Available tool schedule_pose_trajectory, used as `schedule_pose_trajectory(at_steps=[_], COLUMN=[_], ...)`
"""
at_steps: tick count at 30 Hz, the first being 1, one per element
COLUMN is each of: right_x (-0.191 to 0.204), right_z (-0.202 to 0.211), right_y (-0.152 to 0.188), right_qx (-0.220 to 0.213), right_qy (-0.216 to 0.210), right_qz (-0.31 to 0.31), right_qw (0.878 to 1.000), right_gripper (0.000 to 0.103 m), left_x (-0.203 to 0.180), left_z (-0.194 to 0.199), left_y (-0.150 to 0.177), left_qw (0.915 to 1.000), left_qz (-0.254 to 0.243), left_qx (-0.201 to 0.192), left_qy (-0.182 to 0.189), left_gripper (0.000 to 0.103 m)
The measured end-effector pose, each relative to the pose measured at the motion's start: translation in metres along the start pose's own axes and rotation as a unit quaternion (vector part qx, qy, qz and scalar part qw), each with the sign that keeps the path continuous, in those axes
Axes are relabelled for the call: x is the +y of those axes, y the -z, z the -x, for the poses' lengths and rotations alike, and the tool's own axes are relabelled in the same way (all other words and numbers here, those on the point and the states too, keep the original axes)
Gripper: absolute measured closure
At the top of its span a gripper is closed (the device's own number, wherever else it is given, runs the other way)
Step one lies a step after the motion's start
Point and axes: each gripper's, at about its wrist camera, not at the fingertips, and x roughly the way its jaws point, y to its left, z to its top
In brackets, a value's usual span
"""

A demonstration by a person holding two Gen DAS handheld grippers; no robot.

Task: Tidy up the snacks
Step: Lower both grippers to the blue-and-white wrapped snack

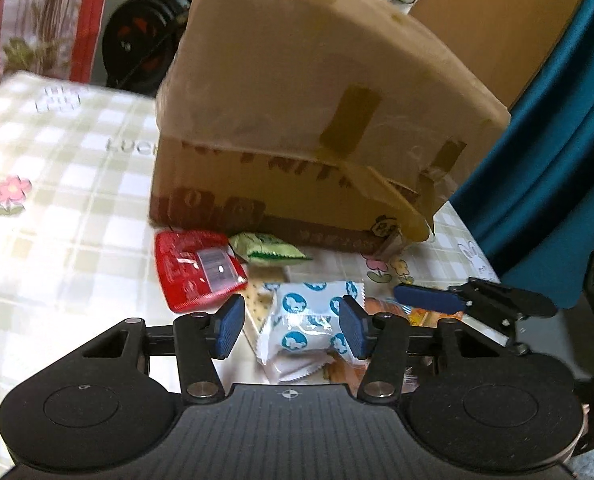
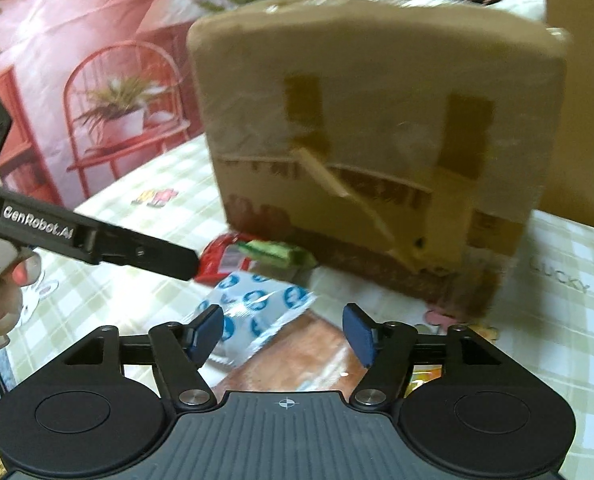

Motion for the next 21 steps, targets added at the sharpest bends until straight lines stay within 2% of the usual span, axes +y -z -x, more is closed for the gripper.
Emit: schedule_pose_trajectory(at_steps=[5,13,16,20,21], right_x=[0.007,0.008,0.008,0.008,0.008], right_z=[-0.009,-0.019,-0.021,-0.025,-0.025], right_y=[-0.002,-0.004,-0.006,-0.008,-0.008], right_qx=[0.021,0.036,0.037,0.04,0.041], right_qy=[-0.007,-0.018,-0.023,-0.023,-0.023], right_qz=[0.015,0.023,0.03,0.042,0.044], right_qw=[1.0,0.999,0.999,0.998,0.998], right_gripper=[0.033,0.034,0.039,0.053,0.054], left_x=[0.013,0.029,0.03,0.029,0.029], left_z=[-0.012,-0.035,-0.04,-0.048,-0.049], left_y=[0.0,0.0,0.003,0.006,0.007], left_qw=[0.999,0.9956,0.995,0.9941,0.9942], left_qz=[0.034,0.074,0.075,0.072,0.07], left_qx=[0.013,0.031,0.037,0.046,0.047], left_qy=[0.024,0.047,0.053,0.067,0.066], left_gripper=[0.048,0.048,0.047,0.046,0.046])
